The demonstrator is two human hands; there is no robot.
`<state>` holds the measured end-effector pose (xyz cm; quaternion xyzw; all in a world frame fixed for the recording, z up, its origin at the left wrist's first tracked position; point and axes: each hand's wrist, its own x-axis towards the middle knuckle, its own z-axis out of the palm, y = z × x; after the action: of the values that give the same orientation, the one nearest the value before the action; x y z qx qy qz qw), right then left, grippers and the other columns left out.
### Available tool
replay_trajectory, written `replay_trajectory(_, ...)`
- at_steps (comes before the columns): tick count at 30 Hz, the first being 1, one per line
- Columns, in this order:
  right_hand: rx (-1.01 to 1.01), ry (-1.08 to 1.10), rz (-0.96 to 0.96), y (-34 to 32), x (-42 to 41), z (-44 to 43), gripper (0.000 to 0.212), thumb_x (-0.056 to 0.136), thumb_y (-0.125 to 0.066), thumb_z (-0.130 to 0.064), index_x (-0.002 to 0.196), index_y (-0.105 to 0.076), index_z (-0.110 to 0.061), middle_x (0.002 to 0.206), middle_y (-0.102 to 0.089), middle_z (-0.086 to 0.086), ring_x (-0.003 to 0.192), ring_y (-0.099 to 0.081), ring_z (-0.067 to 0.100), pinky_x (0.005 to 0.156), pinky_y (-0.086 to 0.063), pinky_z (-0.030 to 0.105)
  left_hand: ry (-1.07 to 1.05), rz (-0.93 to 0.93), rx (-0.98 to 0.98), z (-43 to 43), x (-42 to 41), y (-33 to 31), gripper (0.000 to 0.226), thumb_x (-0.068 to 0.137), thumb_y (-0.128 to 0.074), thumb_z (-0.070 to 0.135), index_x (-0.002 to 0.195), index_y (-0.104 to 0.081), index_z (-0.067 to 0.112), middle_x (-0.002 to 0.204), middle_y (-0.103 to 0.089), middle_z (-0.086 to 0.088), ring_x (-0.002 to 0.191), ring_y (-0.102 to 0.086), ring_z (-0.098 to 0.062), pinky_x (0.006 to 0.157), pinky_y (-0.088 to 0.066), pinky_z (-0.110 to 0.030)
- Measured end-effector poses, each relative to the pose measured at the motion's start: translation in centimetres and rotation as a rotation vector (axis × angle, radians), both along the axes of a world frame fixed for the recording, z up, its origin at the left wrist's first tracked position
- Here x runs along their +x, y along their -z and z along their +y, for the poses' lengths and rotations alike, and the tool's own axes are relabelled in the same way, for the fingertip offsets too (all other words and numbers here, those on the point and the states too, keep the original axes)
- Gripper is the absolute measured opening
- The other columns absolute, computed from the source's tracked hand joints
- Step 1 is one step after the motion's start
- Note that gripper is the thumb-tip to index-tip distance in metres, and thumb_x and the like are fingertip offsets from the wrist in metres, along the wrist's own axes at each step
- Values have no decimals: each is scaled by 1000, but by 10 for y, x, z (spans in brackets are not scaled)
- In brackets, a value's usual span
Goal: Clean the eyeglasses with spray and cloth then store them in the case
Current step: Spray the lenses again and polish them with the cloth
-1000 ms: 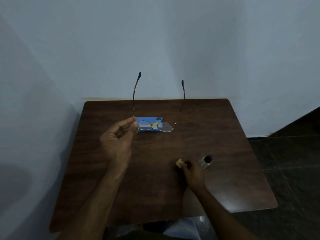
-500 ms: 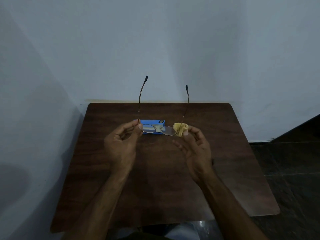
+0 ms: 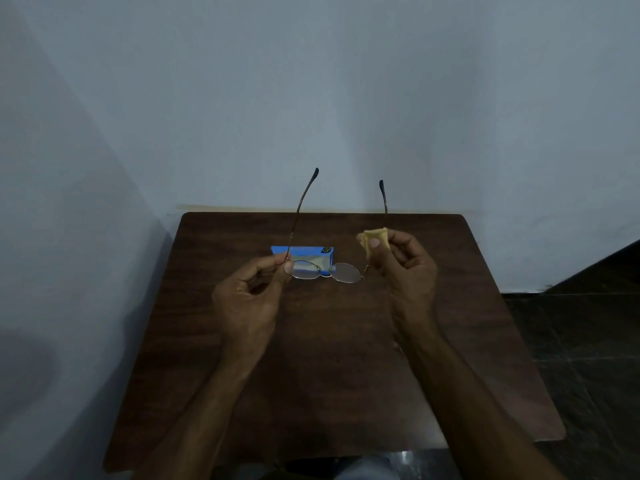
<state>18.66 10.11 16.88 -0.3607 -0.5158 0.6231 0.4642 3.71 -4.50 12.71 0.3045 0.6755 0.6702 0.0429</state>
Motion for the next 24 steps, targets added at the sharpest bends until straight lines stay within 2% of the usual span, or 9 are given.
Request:
replay_trajectory(3,15,27,10,-15,-5,12,15,92,-73,-2,107,-71,-2,99,-79,14,89,-76,18,75,-60,27,8,47,-6,0,-2,-2,25,91,-84,18,116,-82,19,110,-83,4,104,-79,-8,86,-61,-15)
replay_trajectory(7,15,51,27,-33,-9,29,20,93,-72,-4,110,-70,8,97,-76,19,87,-73,23,79,-59,35,22,53,-3,0,-3,-4,24,91,-84,18,114,-83,12,110,-83,4,103,-79,-8,86,-61,-16)
replay_trajectory(12,42,27,-8,-50,-18,44,13,91,-76,-9,96,-73,3,78,-73,6,74,-72,12,73,-58,27,43,78,-5,0,-3,-5,24,90,-85,12,113,-82,8,109,-83,0,102,-80,-11,86,-61,-17)
replay_trajectory(15,41,-3,-41,-52,-23,50,8,90,-76,-11,90,-74,-3,70,-70,-3,67,-68,6,71,-56,28,47,79,-5,0,-5,-6,24,89,-85,12,112,-82,8,108,-83,-1,101,-80,-11,84,-61,-17)
replay_trajectory(18,37,-47,-31,-47,-22,51,6,91,-75,-13,91,-76,-6,72,-70,-4,69,-68,6,73,-55,30,37,54,20,0,-6,-10,23,88,-84,18,111,-81,13,105,-83,7,99,-79,-6,84,-60,-15)
replay_trajectory(22,31,-123,-47,-28,-16,40,5,93,-75,-14,96,-76,-10,83,-74,3,83,-70,15,75,-55,33,1,-31,48,2,-9,-10,22,88,-85,15,109,-80,22,104,-82,15,96,-79,-4,85,-60,-14)
replay_trajectory(24,35,-131,-74,-17,-12,32,6,94,-75,-15,98,-77,-11,89,-77,5,85,-71,14,74,-55,32,-21,-52,45,2,-10,-10,24,88,-84,18,109,-79,27,104,-82,17,97,-79,-4,84,-60,-13)
